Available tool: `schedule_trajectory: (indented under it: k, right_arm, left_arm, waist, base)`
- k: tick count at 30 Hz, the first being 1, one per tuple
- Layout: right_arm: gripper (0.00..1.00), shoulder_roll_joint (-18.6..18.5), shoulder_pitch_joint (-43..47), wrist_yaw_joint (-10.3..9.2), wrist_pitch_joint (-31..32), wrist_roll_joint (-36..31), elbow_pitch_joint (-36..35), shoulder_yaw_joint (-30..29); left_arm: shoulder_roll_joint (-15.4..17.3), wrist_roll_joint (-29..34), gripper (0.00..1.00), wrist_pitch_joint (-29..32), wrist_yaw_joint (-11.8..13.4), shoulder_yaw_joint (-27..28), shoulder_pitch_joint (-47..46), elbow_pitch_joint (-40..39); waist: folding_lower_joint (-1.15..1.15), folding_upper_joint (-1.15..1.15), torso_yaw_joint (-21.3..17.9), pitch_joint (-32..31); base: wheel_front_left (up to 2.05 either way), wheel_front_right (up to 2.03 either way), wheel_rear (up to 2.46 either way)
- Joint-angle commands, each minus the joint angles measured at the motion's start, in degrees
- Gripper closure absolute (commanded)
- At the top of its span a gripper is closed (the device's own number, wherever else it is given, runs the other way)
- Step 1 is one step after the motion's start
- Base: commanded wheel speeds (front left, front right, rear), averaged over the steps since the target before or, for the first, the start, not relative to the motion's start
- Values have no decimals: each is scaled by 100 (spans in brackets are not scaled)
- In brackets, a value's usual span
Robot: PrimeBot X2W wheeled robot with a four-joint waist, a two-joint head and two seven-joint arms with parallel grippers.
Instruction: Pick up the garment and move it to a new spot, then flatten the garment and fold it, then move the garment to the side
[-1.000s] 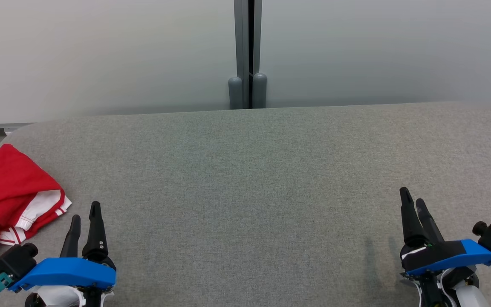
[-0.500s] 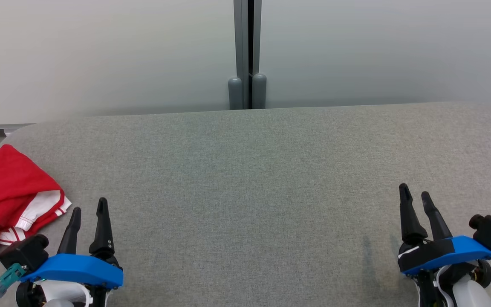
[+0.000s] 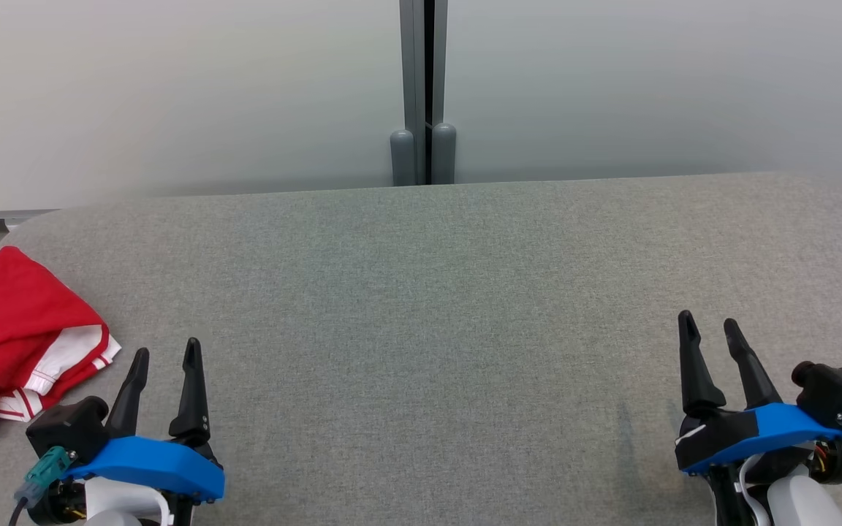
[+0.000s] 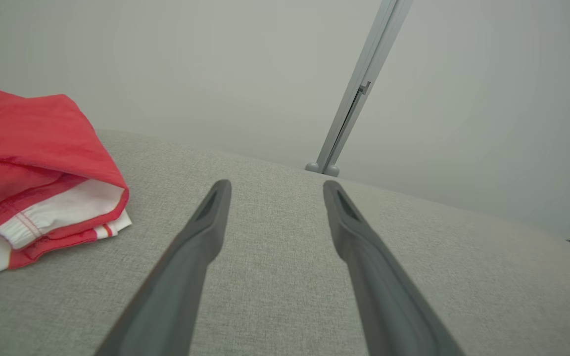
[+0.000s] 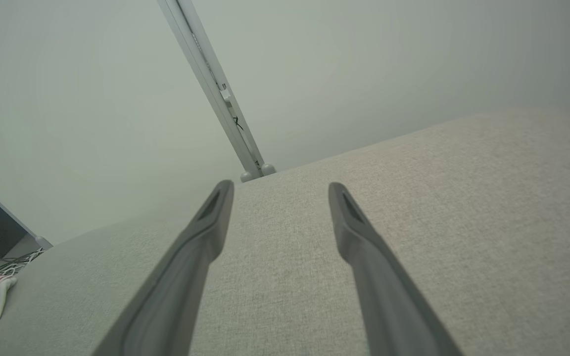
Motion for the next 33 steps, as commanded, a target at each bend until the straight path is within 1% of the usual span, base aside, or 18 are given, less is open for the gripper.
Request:
schedule_trajectory:
  k: [1, 7, 14, 26, 33]
  right_arm:
    - [0, -46, -69, 11, -59, -168, 21, 0]
    - [0, -50, 28, 11, -135, -503, 193, -35]
    - [0, -52, 53, 12, -222, -862, 405, -87]
    - [0, -58, -6, 13, -366, -1366, 462, -86]
    - [0, -58, -1, 13, -442, -1681, 490, -109]
  left_arm:
    - [46, 146, 0, -58, -13, -18, -25, 10]
    - [-50, 465, 0, -133, -14, 83, 89, 94]
    - [-88, 840, 0, -222, -14, 99, 154, 193]
    - [-70, 1371, 0, -362, -16, 125, 137, 296]
    - [-83, 1671, 0, -438, -15, 117, 120, 342]
  waist:
    - [0, 0, 1, -3]
    - [0, 0, 1, -55]
    - [0, 0, 3, -84]
    - [0, 0, -21, -89]
    - [0, 0, 55, -95]
  base:
    - [0, 0, 0]
    - [0, 0, 0]
    - [0, 0, 0]
    - [0, 0, 0]
    - [0, 0, 0]
